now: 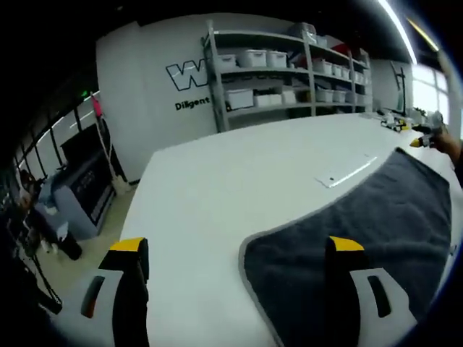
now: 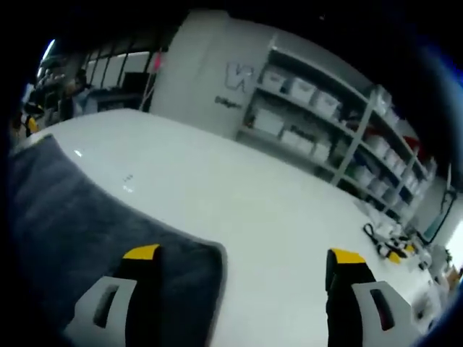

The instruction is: Open the folded towel by lifting each exposed corner and separating the folded layers until the towel lies flat within the target outline without major curled edges

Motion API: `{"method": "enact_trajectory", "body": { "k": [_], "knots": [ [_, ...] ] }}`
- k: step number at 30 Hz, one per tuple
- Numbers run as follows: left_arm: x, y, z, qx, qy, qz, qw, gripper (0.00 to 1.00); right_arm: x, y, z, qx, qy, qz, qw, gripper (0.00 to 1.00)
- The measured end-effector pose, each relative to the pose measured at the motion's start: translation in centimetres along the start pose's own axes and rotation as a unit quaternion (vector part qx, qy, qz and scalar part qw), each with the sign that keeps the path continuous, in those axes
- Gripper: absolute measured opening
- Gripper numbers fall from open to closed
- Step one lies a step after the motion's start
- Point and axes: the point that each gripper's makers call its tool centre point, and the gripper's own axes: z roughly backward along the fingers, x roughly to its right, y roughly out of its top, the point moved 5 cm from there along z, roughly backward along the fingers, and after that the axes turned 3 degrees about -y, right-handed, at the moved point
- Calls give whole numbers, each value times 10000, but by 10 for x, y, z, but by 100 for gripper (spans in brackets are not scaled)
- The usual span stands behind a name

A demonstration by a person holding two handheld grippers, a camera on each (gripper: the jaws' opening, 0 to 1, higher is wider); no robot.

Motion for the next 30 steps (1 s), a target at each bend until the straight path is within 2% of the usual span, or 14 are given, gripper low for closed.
{"method": "enact_trajectory", "body": {
  "k": [4, 10, 15, 19, 22, 25, 30],
  "knots": [
    [2, 1, 20, 143, -13, -82, 9999, 100, -5, 6, 26, 247, 181, -190, 9994, 99],
    [7, -2, 51, 407, 40, -123, 9991, 100, -9, 5, 52, 416, 142, -156, 9989, 99],
    [12, -5, 66, 538, -18, -85, 9985, 100, -11, 4, 66, 549, 141, -217, 9982, 99],
    [27, -11, 78, 715, -206, 5, 9972, 100, -14, 7, 74, 656, 213, -340, 9970, 99],
    [34, -16, 84, 749, -206, -105, 9969, 100, -18, 9, 80, 806, 295, -475, 9952, 99],
    [39, -23, 88, 798, -238, -126, 9964, 99, -21, 5, 84, 877, 289, -546, 9942, 99],
    [43, -40, 97, 999, -324, 118, 9944, 98, -29, -11, 90, 974, 282, -549, 9933, 99]
  ]
}}
